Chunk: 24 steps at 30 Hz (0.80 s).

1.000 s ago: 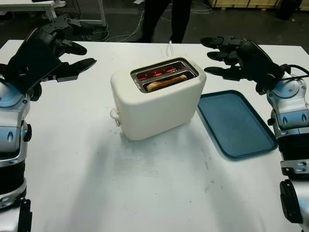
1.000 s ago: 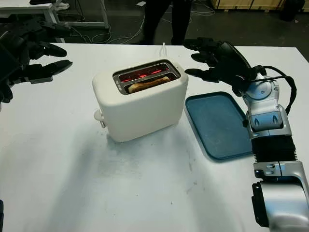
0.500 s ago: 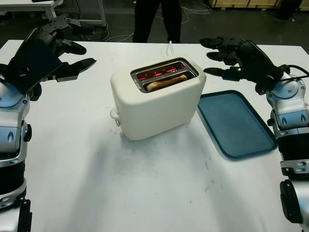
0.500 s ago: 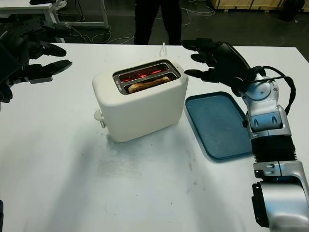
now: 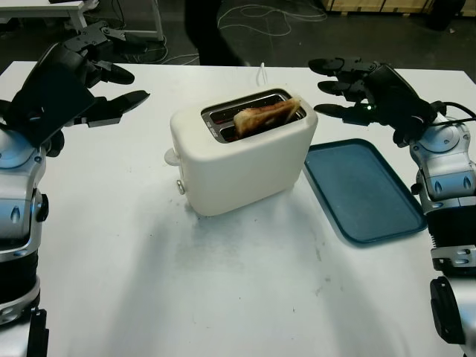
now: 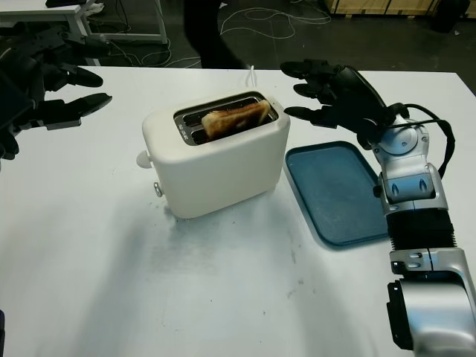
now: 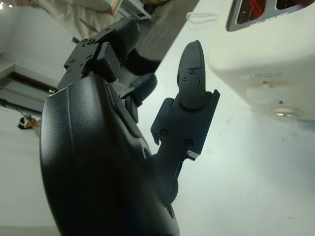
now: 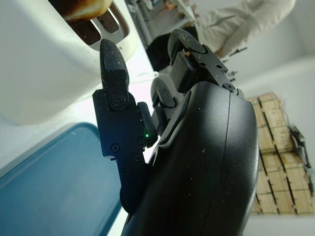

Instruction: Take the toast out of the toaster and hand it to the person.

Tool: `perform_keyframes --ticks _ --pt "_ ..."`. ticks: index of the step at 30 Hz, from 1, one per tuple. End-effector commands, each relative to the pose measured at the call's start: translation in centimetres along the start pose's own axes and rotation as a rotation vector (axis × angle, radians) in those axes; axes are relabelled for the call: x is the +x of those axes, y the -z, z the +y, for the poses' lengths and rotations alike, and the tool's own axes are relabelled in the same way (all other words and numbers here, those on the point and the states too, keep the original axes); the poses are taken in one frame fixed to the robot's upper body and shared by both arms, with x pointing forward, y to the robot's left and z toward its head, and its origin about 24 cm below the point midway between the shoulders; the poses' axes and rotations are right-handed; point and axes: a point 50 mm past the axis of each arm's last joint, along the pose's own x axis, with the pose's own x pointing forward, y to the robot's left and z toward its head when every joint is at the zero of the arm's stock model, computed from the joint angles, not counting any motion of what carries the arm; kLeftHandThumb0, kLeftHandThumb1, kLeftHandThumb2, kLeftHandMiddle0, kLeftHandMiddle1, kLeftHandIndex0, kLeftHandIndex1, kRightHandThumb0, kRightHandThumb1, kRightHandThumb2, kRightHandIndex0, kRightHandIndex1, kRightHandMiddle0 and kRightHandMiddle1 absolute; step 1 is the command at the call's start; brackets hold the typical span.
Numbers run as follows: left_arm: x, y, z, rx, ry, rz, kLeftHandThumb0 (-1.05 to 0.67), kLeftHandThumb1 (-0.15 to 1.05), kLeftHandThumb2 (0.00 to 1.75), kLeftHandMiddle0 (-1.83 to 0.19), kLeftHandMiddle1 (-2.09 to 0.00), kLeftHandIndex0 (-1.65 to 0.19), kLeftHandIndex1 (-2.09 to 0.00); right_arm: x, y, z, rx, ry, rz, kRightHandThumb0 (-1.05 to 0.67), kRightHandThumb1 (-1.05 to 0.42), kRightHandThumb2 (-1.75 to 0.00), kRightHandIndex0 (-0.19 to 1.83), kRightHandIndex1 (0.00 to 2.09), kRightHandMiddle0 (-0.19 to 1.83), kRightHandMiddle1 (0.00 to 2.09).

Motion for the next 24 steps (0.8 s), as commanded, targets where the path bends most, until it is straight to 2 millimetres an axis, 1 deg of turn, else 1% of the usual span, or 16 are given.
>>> perform_keyframes --ticks 1,3,6,8,10,14,16,19,21,22,24 --pt "-0.2 0.1 0.0 -0.017 -0.009 0.004 -0.26 0.79 0.39 -0.08 -1.10 -0.20 -0.75 -0.3 -0.1 0.0 -0.012 0.011 -0.026 -0.41 -0.92 -0.16 0.47 0.01 0.44 0.01" --pt "-0.2 0.1 0.0 -0.019 -0.007 0.004 -0.27 0.79 0.40 -0.07 -1.11 -0.20 -0.75 -0.3 -0.3 -0.2 0.006 0.025 -0.020 -0.41 -0.92 -0.14 0.49 0.02 0.45 0.01" --pt "-0.2 0.1 -0.1 -0.006 -0.009 0.008 -0.28 0.78 0.41 -0.08 -1.12 -0.20 -0.76 -0.2 -0.7 -0.8 -0.025 0.050 -0.030 -0.43 -0.91 -0.06 0.52 0.03 0.47 0.02" --pt "-0.2 0.1 -0.1 -0.005 -0.010 0.012 -0.28 0.78 0.42 -0.08 -1.12 -0.20 -0.76 0.0 -1.4 -1.3 0.004 0.065 -0.057 -0.39 -0.89 -0.03 0.49 0.01 0.46 0.01" --pt "-0.2 0.2 -0.1 -0.012 -0.006 0.005 -0.27 0.78 0.42 -0.08 -1.12 -0.20 -0.76 0.2 -2.3 -1.9 -0.021 0.090 -0.095 -0.40 -0.87 -0.01 0.48 0.01 0.45 0.01" --pt "-0.1 0.2 -0.1 -0.015 -0.005 0.009 -0.27 0.77 0.43 -0.08 -1.12 -0.20 -0.76 0.8 -5.2 -3.3 -0.062 0.114 -0.173 -0.41 -0.78 0.00 0.50 0.02 0.47 0.02" --pt "-0.1 0.2 -0.1 0.000 -0.004 0.007 -0.28 0.76 0.43 -0.08 -1.12 -0.21 -0.76 1.1 -7.0 -4.0 -0.109 0.119 -0.227 -0.38 -0.73 0.00 0.54 0.04 0.51 0.04" --pt "-0.1 0.2 -0.1 0.002 -0.005 0.009 -0.27 0.76 0.44 -0.09 -1.12 -0.21 -0.76 1.5 -9.6 -4.7 -0.126 0.109 -0.298 -0.42 -0.66 0.00 0.62 0.09 0.59 0.08" --pt "-0.1 0.2 0.0 -0.012 -0.006 0.009 -0.27 0.76 0.44 -0.08 -1.12 -0.21 -0.76 1.8 -11.0 -4.8 -0.157 0.096 -0.344 -0.45 -0.61 -0.01 0.68 0.14 0.66 0.11" --pt "0.0 0.2 0.0 -0.011 -0.006 0.006 -0.27 0.76 0.44 -0.08 -1.11 -0.21 -0.76 1.9 -11.7 -4.8 -0.189 0.088 -0.366 -0.42 -0.59 -0.01 0.73 0.17 0.70 0.14" --pt "0.0 0.3 0.1 0.001 -0.007 0.005 -0.29 0.76 0.44 -0.09 -1.12 -0.21 -0.76 2.3 -12.8 -4.1 -0.313 0.063 -0.392 -0.44 -0.54 0.00 0.80 0.23 0.78 0.17"
